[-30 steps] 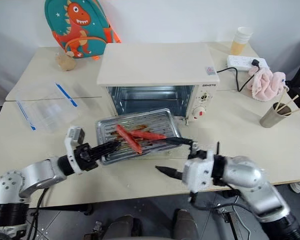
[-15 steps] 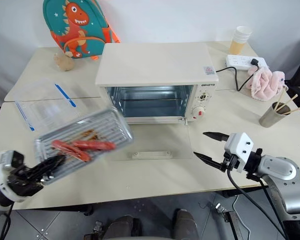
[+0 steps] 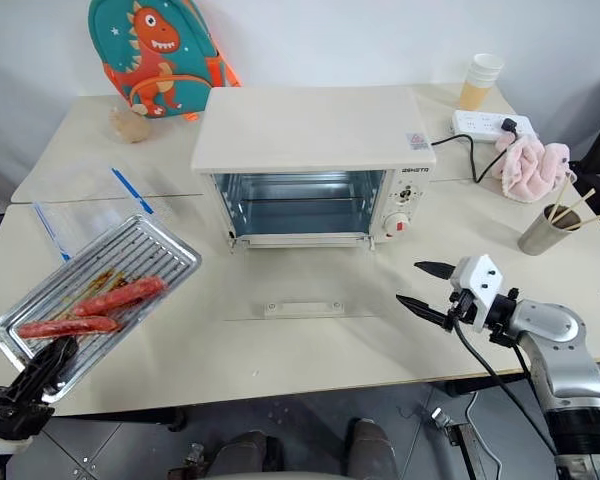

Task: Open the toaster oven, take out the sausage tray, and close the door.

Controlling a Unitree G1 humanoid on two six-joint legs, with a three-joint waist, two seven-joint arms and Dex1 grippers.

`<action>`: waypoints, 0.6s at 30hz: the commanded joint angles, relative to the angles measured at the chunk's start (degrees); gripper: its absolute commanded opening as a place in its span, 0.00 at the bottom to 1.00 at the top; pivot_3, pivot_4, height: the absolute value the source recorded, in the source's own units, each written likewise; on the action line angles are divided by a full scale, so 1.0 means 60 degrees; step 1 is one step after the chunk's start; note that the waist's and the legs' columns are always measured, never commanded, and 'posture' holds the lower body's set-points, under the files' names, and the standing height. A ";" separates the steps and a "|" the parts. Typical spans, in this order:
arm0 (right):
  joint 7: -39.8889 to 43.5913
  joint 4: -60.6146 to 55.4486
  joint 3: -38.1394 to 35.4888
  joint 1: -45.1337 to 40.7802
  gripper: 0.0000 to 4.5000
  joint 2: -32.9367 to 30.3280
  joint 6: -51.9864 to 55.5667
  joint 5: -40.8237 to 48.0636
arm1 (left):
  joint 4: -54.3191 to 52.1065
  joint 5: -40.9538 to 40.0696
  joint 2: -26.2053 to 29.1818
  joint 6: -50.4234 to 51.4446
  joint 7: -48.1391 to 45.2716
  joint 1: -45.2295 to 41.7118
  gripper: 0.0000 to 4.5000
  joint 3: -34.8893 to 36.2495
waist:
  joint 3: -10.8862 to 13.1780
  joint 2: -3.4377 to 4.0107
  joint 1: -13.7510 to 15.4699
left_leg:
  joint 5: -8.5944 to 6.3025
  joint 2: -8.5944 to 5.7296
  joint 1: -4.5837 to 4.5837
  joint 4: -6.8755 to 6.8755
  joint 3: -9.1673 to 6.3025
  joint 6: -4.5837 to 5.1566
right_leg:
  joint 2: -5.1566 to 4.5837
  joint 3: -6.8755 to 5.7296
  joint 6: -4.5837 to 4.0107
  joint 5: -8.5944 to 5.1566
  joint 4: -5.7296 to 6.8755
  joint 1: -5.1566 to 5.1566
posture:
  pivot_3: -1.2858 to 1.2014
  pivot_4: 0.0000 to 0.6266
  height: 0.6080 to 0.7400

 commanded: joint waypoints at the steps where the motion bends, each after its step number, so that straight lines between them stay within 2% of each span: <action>1: 0.0260 0.0411 0.0039 -0.0154 0.82 0.0094 0.0070 -0.0109 | -0.0122 -0.0297 -0.0211 -0.0584 0.0301 -0.0412 0.00 0.0398 | 0.0000 0.0001 0.0025 | 0.0000 -0.0002 0.0000 0.0000 0.0001 0.0000 | 0.0000 0.0000 0.0000 0.0000 -0.0001 0.0000 | 0.52 0.24 1.00; 4: 0.0654 0.1035 0.0347 -0.0193 0.68 0.0089 -0.0005 -0.0399 | -0.0231 -0.0297 -0.0480 -0.0807 0.0548 -0.0911 0.00 0.0363 | -0.0001 0.0000 0.0017 | -0.0003 -0.0011 0.0000 0.0000 0.0009 0.0005 | 0.0000 0.0001 0.0003 0.0002 0.0022 0.0003 | 0.52 0.24 1.00; 13: 0.1103 0.1507 0.0325 -0.0798 0.02 0.0578 -0.0368 -0.0338 | 0.0024 -0.0297 -0.0702 -0.1156 0.1186 -0.1612 0.00 0.0700 | -0.0005 -0.0006 -0.0048 | -0.0002 -0.0010 0.0003 0.0004 0.0010 0.0001 | 0.0013 -0.0004 0.0007 0.0003 0.0035 0.0003 | 0.52 0.24 1.00; 18: 0.1724 0.1482 0.0337 -0.1223 0.01 0.0781 -0.0260 -0.0067 | 0.0119 -0.0297 -0.0737 -0.1180 0.1402 -0.1616 0.00 0.0622 | -0.0005 -0.0006 -0.0087 | -0.0003 -0.0008 0.0002 0.0003 0.0011 0.0000 | 0.0018 -0.0006 0.0007 0.0004 0.0033 0.0003 | 0.52 0.24 1.00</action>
